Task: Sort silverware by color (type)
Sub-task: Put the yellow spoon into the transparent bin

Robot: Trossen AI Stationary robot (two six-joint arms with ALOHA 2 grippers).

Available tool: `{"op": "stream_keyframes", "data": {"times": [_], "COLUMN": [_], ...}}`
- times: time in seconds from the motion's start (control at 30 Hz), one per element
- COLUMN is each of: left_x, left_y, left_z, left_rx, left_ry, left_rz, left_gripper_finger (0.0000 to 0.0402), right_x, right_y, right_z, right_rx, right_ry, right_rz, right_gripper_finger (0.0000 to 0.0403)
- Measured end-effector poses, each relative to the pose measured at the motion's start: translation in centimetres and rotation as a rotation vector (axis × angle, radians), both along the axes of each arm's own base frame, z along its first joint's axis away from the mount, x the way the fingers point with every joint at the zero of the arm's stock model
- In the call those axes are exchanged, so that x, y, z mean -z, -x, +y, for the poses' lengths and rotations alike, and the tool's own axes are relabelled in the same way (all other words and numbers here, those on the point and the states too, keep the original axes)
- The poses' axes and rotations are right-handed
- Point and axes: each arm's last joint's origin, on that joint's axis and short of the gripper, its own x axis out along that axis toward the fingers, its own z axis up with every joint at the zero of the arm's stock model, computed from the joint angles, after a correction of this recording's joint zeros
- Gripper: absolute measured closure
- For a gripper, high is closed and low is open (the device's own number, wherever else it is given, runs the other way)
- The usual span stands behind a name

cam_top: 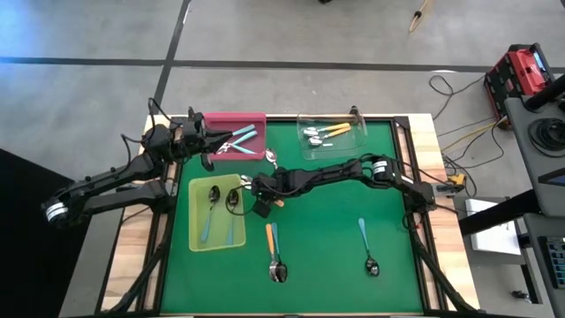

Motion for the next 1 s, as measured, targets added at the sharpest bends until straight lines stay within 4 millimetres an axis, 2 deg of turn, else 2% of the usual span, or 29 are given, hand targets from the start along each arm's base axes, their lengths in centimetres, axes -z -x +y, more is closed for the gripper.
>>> {"op": "stream_keyframes", "data": {"times": [0.4, 0.77, 1.0], "left_x": [0.0, 0.0, 0.0], "left_y": [0.0, 0.0, 0.0], "left_z": [0.0, 0.0, 0.0], "left_rx": [0.001, 0.002, 0.003], "left_ry": [0.007, 0.012, 0.018], "left_rz": [-0.002, -0.001, -0.001], "left_gripper_finger": [0.0389, 0.0389, 0.0389], "right_x": [-1.0, -5.7, -9.8], "right_y": [0.3, 2.0, 4.0], "right_z": [0.0, 0.1, -1.0], "right_rx": [0.022, -0.011, -0.054], "right_ry": [-0.034, -0.010, 0.039], "right_rz": [-0.009, -0.006, 0.010], "right_gripper_finger": [0.0357, 0.0358, 0.0358]}}
